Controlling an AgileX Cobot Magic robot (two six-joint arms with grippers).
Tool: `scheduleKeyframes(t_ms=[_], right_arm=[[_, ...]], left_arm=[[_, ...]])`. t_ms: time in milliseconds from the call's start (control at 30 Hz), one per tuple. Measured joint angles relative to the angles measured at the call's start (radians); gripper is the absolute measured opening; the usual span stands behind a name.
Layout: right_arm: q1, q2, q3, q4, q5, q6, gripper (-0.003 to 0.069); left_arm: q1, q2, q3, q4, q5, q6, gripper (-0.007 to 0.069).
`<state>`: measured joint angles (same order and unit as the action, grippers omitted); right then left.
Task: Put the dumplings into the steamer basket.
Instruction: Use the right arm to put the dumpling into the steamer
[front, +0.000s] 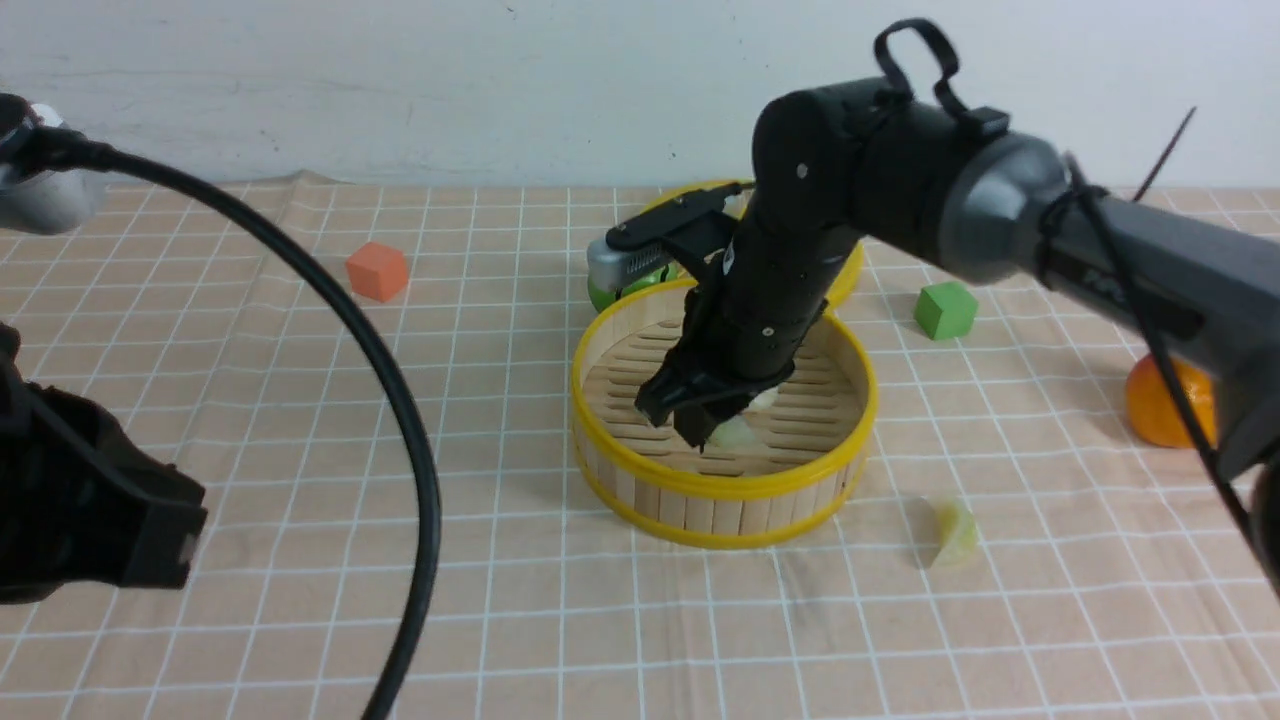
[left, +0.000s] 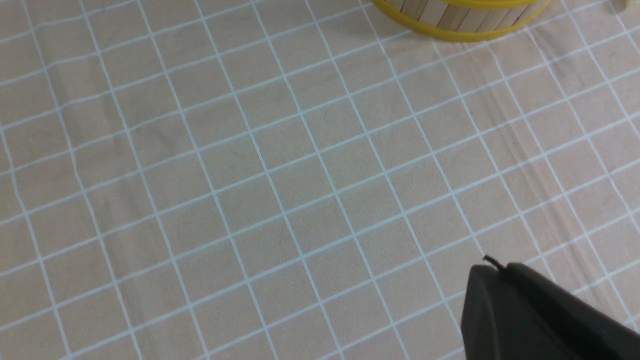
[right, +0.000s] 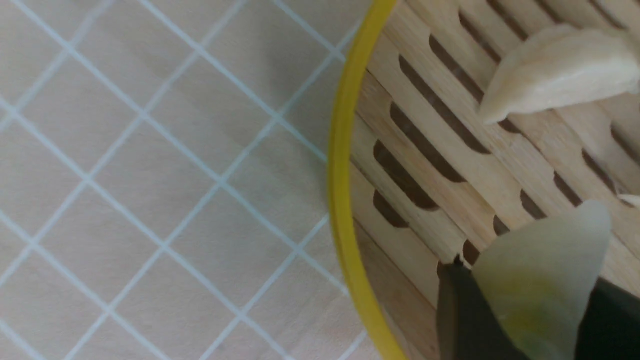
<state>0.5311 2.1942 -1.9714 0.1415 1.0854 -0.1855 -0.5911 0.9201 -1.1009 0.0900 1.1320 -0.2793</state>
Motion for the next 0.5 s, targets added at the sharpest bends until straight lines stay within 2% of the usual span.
scheduleKeyframes(t_ms=[100,200,367,500], right_arm=[[0.000,0.061,-0.041,-0.029,0.017,0.039,0.0211],[0.000,0.088,-0.054,-0.042,0.011,0.079,0.0248],[0.000,0.092,-0.068,-0.043,0.029,0.099,0.0444],[0.000,0.078,-0.113,-0.050,0.123,0.099,0.0536]], left_arm=[[0.000,0.000,0.001,-0.001,-0.006,0.000,-0.0013],[0.000,0.000,0.001,0.006,-0.008,0.000,-0.0013],[0.000,0.000,0.001,0.012,-0.008,0.000,-0.0013],[0.000,0.000,0.001,0.014,-0.009,0.000,-0.0013]])
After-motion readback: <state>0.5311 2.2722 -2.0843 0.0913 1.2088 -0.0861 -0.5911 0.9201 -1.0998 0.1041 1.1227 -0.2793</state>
